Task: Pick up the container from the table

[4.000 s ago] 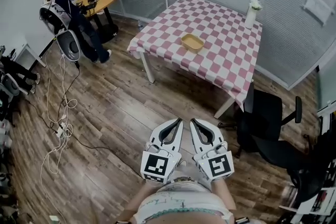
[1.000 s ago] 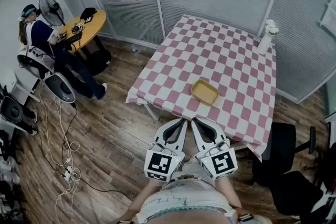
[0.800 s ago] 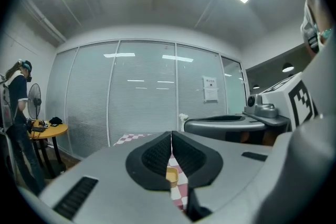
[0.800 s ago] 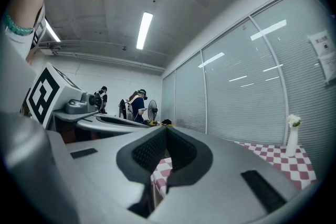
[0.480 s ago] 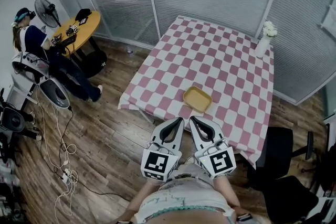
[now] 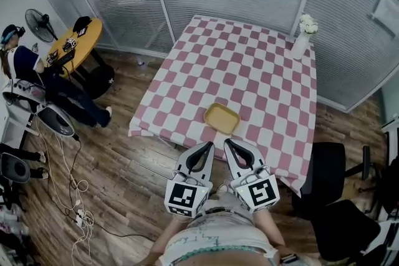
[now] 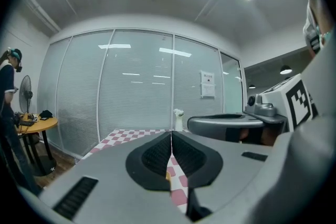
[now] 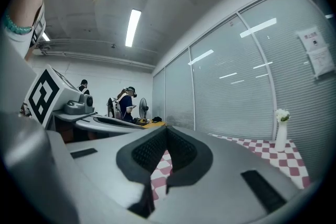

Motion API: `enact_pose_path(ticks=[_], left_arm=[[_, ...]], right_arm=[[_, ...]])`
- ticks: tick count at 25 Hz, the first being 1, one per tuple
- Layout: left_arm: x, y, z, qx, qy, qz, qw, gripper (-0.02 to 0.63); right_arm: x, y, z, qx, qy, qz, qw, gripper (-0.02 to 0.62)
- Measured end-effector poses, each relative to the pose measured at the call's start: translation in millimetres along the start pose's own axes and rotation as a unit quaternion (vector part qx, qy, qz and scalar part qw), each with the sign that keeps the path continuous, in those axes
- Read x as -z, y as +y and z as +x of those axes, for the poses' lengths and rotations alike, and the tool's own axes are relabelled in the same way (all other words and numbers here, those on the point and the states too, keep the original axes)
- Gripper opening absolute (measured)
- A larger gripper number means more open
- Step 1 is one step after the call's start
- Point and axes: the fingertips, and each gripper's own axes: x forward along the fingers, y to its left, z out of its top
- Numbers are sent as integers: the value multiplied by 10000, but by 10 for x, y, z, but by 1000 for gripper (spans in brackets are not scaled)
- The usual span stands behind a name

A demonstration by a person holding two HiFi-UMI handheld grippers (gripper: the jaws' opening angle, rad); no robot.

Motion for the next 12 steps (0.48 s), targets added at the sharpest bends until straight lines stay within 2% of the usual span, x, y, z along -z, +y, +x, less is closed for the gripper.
enact_pose_path(ticks=[7, 12], left_arm=[[-9, 92, 231, 334, -32, -34, 9994, 17], [-94, 288, 474, 761, -118, -2, 9970, 17]], right_arm=[[45, -153, 145, 301, 80, -51, 9995, -6], [31, -300, 356, 755, 87, -83, 9971, -6]])
